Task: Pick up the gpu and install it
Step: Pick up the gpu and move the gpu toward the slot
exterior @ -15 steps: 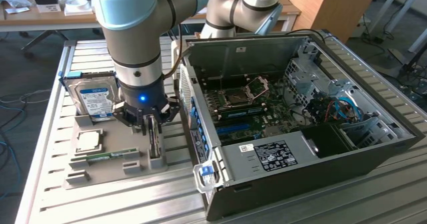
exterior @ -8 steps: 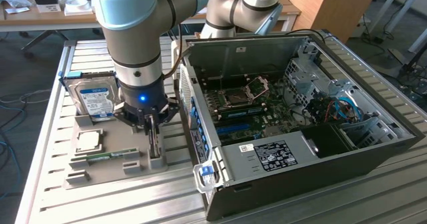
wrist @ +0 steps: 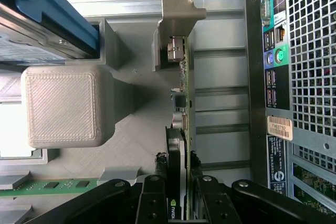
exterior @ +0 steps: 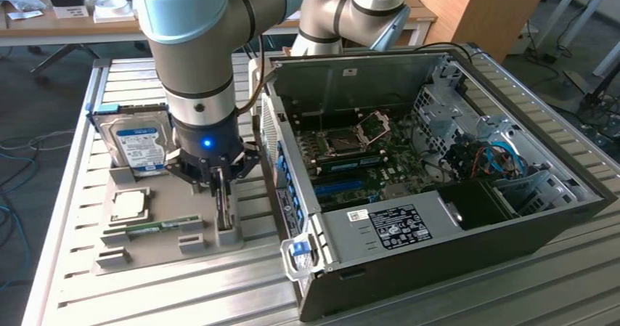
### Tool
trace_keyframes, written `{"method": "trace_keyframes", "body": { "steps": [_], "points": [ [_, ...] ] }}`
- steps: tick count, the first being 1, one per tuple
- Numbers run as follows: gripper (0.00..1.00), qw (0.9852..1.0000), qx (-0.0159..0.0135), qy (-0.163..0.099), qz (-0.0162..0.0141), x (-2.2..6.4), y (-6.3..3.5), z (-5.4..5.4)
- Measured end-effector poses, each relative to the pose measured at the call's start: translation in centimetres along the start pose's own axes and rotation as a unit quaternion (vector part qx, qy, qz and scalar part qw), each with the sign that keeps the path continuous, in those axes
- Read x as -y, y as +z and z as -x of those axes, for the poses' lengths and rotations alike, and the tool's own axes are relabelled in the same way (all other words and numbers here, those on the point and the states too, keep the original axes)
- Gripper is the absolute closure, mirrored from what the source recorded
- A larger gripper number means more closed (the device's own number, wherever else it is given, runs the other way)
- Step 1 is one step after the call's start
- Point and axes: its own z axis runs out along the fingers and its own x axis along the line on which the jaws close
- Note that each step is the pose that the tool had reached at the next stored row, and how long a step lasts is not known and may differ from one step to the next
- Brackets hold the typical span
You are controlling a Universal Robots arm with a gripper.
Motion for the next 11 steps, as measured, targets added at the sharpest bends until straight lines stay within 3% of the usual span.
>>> {"method": "trace_keyframes", "body": {
  "steps": [6, 11],
  "points": [
    [0.73, 1.0000, 0.0000, -0.001, 0.0000, 0.00, 0.00, 0.00],
    [0.73, 0.9996, -0.0014, -0.030, 0.0007, 0.00, 0.01, 0.00]
  ]
}}
